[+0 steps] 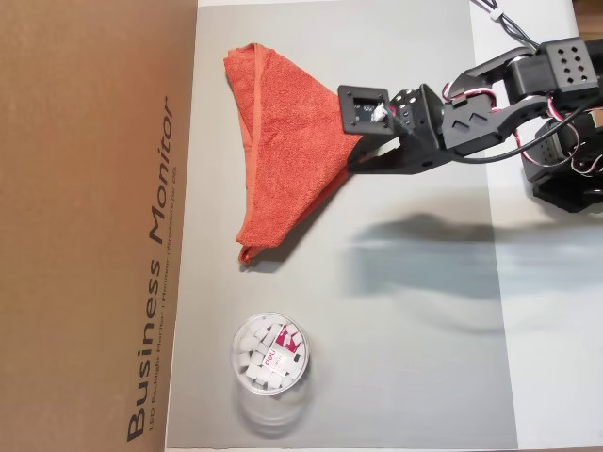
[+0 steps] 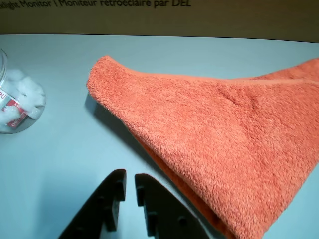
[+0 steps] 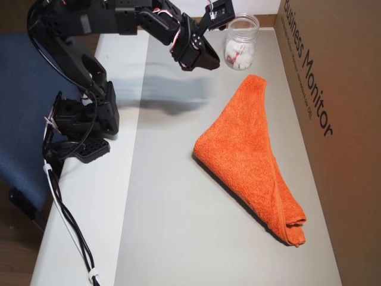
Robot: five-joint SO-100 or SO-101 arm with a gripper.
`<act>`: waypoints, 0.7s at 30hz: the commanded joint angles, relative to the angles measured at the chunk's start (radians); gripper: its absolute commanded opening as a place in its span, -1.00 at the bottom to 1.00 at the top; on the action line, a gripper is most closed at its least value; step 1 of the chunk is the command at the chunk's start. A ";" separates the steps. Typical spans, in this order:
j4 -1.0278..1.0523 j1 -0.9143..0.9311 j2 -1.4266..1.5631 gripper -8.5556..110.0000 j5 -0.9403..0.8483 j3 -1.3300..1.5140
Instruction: Fold the blanket.
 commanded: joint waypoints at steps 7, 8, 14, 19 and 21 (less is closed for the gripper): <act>0.002 -0.006 0.201 -0.85 0.003 0.129; 0.002 -0.006 0.221 -0.85 0.003 0.144; 0.002 -0.012 0.333 -0.86 0.003 0.261; 0.002 -0.008 0.446 -0.86 0.003 0.377; 0.002 -0.008 0.499 -0.86 0.003 0.423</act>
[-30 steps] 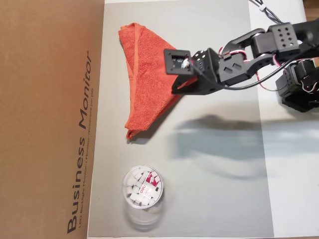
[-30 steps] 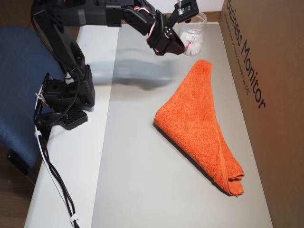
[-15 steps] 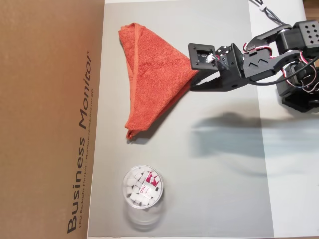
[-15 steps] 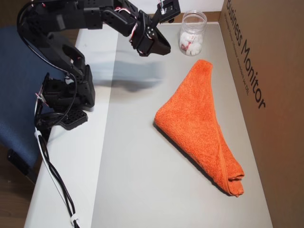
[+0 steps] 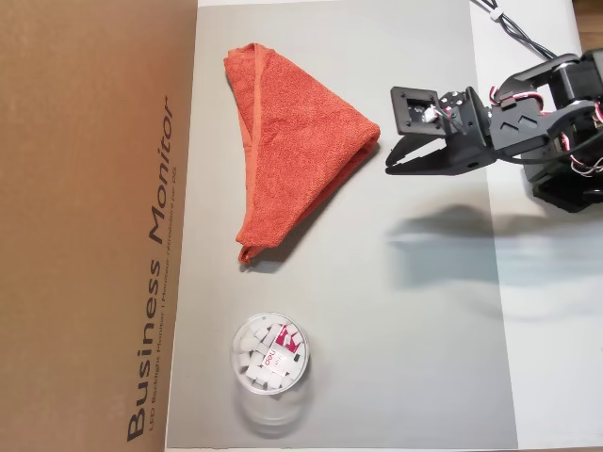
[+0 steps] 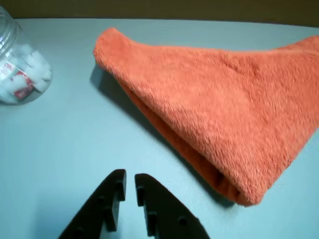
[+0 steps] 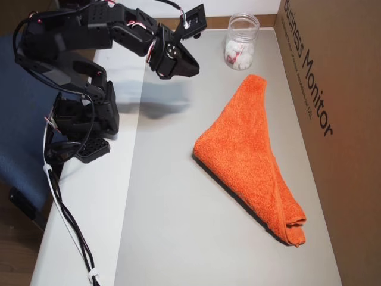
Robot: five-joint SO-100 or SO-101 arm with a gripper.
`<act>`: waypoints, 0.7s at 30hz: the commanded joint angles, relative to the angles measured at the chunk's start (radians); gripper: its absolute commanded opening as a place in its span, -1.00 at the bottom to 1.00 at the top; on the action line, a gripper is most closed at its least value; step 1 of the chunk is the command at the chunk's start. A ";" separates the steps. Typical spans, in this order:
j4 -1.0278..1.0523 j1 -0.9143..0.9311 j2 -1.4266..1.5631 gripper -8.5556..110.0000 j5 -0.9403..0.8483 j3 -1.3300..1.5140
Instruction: Fold the blanket.
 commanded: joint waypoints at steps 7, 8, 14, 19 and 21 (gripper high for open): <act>0.000 -0.011 0.253 -0.86 0.006 0.186; 0.000 -0.011 0.278 -0.86 0.006 0.207; 0.000 -0.011 0.413 -0.86 0.006 0.336; 0.000 -0.011 0.522 -0.86 -0.003 0.426; 0.000 -0.011 0.563 -0.86 -0.005 0.459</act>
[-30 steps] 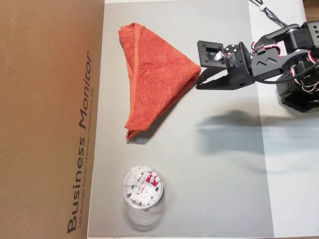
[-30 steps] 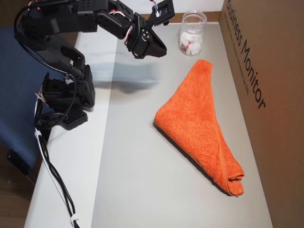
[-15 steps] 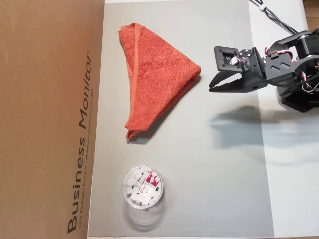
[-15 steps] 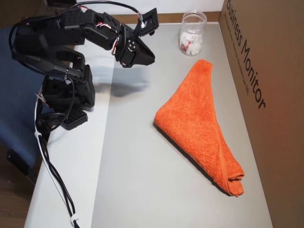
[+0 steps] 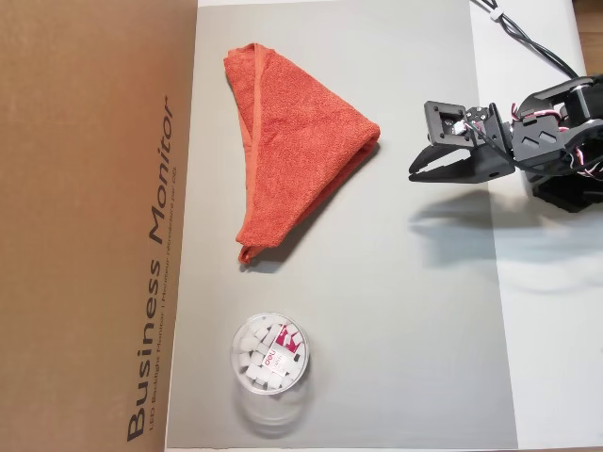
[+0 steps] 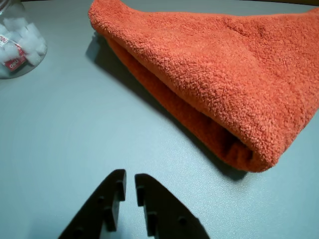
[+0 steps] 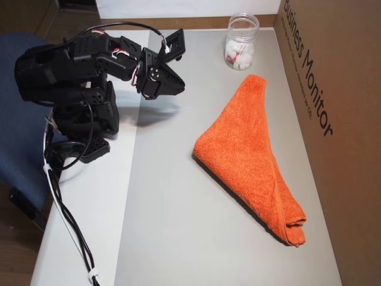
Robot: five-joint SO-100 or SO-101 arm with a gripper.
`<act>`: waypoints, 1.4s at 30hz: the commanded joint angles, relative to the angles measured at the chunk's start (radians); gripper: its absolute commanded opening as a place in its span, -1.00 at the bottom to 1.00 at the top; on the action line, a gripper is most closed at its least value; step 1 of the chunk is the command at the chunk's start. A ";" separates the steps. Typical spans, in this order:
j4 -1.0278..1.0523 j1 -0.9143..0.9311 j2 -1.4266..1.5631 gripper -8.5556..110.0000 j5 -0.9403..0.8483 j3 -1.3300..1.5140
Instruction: Fold the blanket.
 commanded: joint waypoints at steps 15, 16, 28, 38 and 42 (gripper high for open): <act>0.003 0.009 0.199 -0.86 -0.009 0.150; 0.003 0.009 0.199 -0.86 -0.006 0.160; 0.101 0.009 0.201 -0.86 0.005 0.172; 0.264 0.012 0.202 -0.86 0.005 0.172; 0.322 0.012 0.202 -0.86 0.005 0.172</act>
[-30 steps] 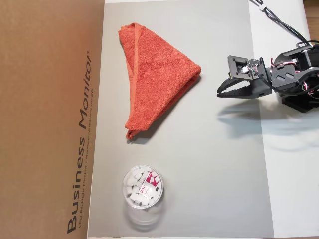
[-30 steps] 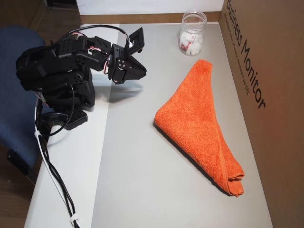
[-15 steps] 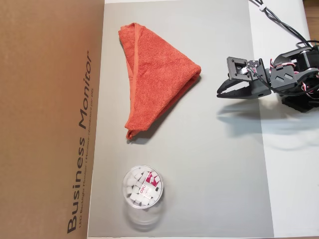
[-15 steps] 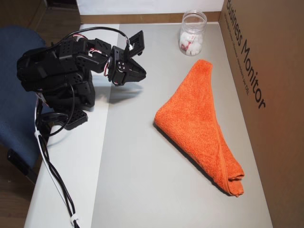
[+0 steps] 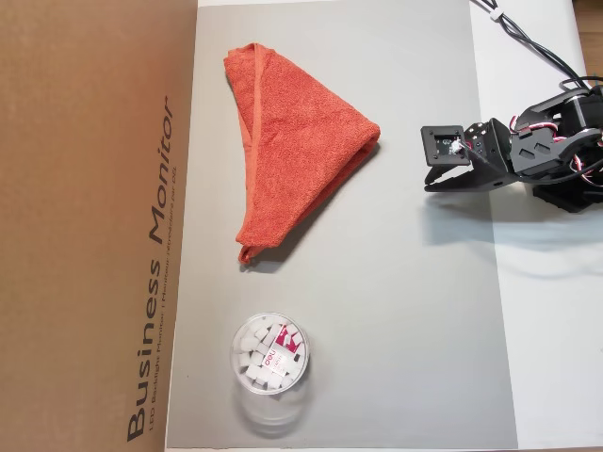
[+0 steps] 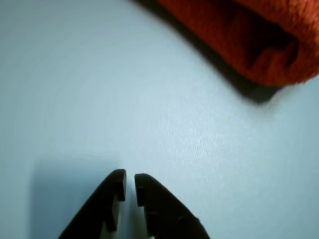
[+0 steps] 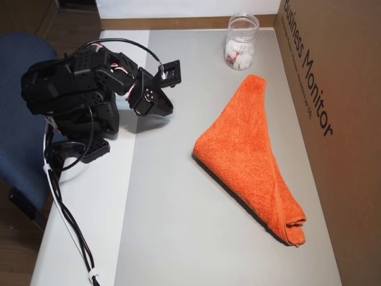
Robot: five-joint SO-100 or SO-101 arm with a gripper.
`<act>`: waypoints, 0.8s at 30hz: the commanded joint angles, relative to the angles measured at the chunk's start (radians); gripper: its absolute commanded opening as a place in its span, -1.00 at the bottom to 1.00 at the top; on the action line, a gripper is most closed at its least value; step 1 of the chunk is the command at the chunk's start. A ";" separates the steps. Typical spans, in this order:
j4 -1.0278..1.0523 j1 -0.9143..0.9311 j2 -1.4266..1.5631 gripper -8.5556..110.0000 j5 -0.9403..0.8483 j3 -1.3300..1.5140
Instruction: Fold the blanket.
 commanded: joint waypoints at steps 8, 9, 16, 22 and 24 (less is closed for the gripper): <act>0.192 0.005 0.120 -0.86 0.008 0.006; 0.222 0.006 0.132 -0.86 0.008 0.006; 0.310 0.087 0.135 -0.86 0.008 0.006; 0.383 0.097 0.135 -0.86 0.008 0.006; 0.413 0.097 0.135 -0.86 0.008 0.006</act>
